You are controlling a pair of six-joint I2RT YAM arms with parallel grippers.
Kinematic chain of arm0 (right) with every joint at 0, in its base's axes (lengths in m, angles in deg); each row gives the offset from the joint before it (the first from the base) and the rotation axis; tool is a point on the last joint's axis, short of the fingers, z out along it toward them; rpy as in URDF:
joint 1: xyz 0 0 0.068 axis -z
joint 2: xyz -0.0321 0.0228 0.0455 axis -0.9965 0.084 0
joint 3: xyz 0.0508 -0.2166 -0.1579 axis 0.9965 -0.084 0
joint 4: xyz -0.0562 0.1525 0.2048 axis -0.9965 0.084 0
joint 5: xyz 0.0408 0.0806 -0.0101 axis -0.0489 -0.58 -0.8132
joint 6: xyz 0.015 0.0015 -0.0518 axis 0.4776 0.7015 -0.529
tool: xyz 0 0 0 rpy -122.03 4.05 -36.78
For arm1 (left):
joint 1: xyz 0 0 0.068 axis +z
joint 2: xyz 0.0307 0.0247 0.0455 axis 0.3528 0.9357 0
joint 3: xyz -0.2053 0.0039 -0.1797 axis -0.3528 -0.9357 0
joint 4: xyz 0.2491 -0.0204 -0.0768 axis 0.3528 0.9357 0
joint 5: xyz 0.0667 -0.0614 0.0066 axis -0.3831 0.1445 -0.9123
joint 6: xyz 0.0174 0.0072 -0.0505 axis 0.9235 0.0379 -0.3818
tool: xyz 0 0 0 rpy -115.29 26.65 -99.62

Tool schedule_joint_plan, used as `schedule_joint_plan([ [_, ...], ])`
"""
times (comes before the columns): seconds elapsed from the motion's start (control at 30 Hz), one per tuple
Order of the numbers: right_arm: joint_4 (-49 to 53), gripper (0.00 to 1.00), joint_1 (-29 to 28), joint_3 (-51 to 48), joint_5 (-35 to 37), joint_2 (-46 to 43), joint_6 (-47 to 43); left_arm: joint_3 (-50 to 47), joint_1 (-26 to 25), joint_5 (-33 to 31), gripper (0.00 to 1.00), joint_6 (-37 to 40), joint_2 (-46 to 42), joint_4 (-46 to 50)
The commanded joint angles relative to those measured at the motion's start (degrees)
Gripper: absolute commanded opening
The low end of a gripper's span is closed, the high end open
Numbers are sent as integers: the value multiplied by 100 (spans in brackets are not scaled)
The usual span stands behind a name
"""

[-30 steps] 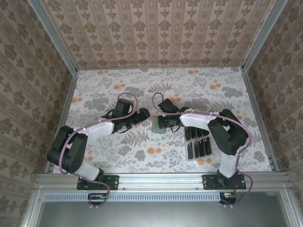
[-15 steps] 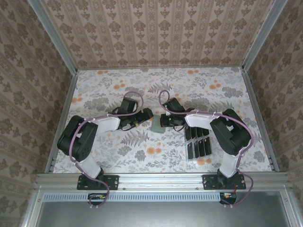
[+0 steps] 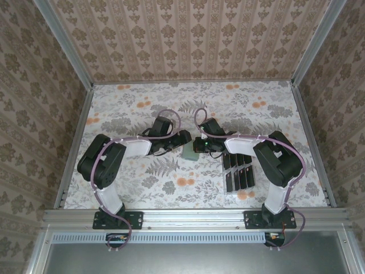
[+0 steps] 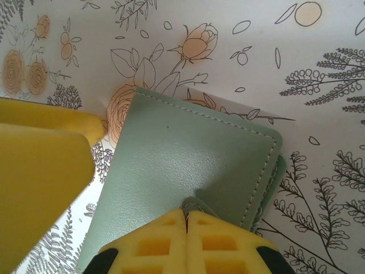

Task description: Put the credit cards into the card holder

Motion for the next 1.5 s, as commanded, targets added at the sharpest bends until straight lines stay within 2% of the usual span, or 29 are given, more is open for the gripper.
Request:
schedule_joint_plan([
  [0.0,455,0,32,-279,20,249,122,52,-85,111,78,-155,110,-344],
  [0.07,423,0,43,-299,-5,253,135,-30,-113,111,75,-269,152,-533],
  [0.33,338,0,62,-332,-67,277,179,-295,-200,258,50,-644,325,-1398],
  [0.5,277,0,72,-354,-105,272,205,-336,-253,304,38,-663,348,-1612],
  [0.8,292,0,98,-334,-140,171,240,-388,-280,357,0,-637,343,-1792],
  [0.93,446,0,98,-308,-63,60,272,-511,-281,273,0,-636,291,-1838],
  [1.23,1191,0,55,-305,406,-513,381,-1021,-280,-413,0,-474,-319,-1721],
  [1.47,1313,0,-75,-365,408,-1016,424,-1384,-281,-745,0,-384,-864,-1583],
])
